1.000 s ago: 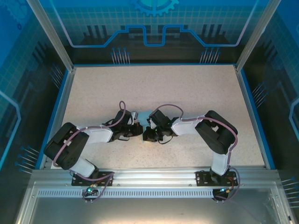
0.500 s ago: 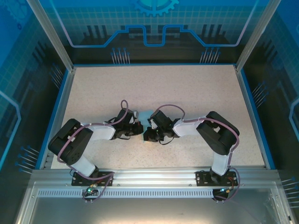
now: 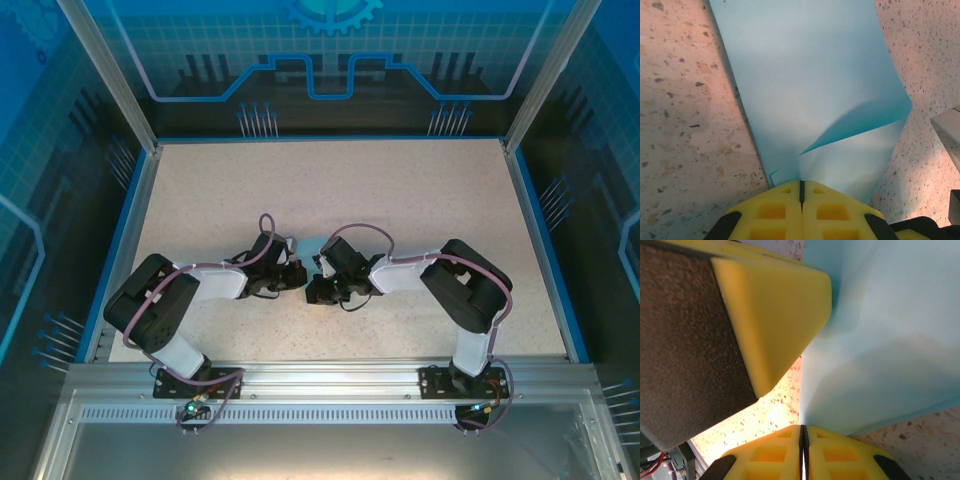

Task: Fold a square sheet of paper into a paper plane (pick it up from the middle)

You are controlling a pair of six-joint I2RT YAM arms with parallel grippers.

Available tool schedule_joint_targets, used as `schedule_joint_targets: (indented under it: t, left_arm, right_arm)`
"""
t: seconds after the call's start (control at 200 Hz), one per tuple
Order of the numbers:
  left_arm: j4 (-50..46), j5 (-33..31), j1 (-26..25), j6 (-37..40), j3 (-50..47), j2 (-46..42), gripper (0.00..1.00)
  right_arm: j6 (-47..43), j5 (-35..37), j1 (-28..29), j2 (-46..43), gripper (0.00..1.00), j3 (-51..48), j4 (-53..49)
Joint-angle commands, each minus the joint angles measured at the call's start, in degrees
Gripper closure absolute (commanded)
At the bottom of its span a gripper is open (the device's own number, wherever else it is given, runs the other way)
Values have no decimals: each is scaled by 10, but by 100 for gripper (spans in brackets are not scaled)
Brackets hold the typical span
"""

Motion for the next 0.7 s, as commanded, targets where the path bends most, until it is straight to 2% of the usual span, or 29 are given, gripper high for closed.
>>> schedule_joint_targets:
  t: [0.0,0.265,0.53,0.695]
  left_arm:
    - [-34,-21,-3,7,8,15,100]
    - [-34,-23,-3,4,8,16,100]
    - [-36,-23,-3,3,9,17,100]
    - [-38,-23,-3,4,9,11,100]
  right_arm:
    - [-16,-5,8,3,91,5,-29]
    - [-27,-23,12,-11,91,-3,9]
    - [-16,-12,8,20,91,4,-27]
    - [-26,8,-4,-41,91,-3,-24]
